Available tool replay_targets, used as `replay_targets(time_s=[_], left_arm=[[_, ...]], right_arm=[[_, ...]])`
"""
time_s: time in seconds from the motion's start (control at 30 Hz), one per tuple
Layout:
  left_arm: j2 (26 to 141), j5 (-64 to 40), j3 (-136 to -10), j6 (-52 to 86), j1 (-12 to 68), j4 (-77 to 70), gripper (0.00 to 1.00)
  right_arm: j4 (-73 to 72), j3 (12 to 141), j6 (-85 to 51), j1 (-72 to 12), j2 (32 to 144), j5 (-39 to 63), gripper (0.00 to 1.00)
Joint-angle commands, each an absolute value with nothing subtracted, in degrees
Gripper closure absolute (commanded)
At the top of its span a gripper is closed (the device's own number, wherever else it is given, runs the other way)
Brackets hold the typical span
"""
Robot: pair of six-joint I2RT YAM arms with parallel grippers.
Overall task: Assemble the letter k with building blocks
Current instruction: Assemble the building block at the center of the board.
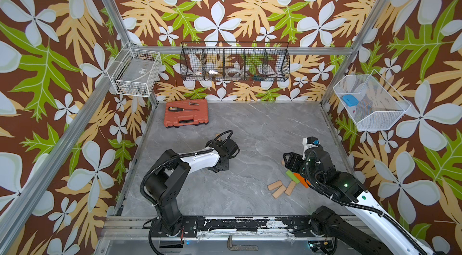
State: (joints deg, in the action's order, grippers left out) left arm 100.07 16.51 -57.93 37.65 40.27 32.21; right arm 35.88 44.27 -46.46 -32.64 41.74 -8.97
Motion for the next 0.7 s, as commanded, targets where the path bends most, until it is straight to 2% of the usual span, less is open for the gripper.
replay_targets(time_s=[0.0,0.67], left_arm=[[100.5,16.1,-58.0,37.9,40.2,32.7,0.67],[101.0,17.5,-59.1,37.7,40.2,33.8,0.7]], right_arm=[[36.4,44.9,-46.8,-32.7,41.7,-9.0,0.32],[36.4,44.6,-47.2,-32.7,41.2,-8.9,0.32]])
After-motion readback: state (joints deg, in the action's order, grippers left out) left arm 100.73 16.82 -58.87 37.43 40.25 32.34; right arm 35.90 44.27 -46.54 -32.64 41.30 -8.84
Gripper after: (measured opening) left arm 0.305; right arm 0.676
